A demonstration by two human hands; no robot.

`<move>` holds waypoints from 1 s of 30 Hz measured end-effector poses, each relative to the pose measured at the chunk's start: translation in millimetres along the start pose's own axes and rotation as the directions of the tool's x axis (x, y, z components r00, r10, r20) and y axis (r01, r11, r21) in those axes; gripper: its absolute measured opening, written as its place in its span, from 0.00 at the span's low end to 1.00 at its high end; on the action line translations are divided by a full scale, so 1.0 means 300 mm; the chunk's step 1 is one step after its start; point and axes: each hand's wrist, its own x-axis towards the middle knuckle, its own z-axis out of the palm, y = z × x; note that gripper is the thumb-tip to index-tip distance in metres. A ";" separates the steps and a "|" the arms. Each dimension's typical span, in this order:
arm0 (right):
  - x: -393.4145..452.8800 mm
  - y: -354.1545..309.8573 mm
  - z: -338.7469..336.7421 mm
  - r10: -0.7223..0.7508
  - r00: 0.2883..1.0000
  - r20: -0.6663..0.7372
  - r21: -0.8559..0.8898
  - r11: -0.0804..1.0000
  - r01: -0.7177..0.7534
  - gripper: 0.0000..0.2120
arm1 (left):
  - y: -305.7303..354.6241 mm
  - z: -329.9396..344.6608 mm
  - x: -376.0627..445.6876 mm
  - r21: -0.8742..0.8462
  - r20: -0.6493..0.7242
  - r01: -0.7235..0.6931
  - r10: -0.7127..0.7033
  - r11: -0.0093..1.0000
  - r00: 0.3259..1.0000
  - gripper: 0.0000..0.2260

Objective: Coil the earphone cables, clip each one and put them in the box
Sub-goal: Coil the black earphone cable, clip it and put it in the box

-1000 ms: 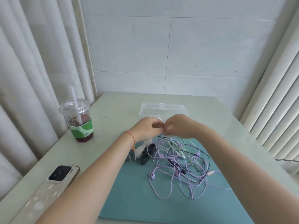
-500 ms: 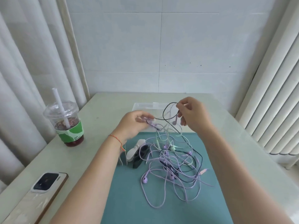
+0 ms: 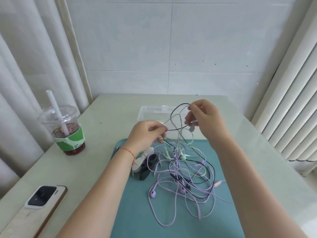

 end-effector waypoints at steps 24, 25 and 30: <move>-0.043 -0.032 -0.013 0.180 0.907 0.380 -0.581 0.810 0.083 0.10 | 0.064 -0.020 -0.012 -0.273 -0.279 -0.149 0.070 0.950 0.958 0.03; -0.044 -0.028 -0.016 0.225 0.884 0.410 -0.681 0.720 0.132 0.12 | 0.071 -0.021 -0.012 -0.329 -0.305 -0.165 0.061 0.930 0.950 0.03; -0.043 -0.020 -0.005 0.066 0.933 0.355 -0.615 0.768 0.180 0.10 | 0.090 -0.016 -0.024 -0.395 -0.259 -0.138 0.033 0.908 0.965 0.04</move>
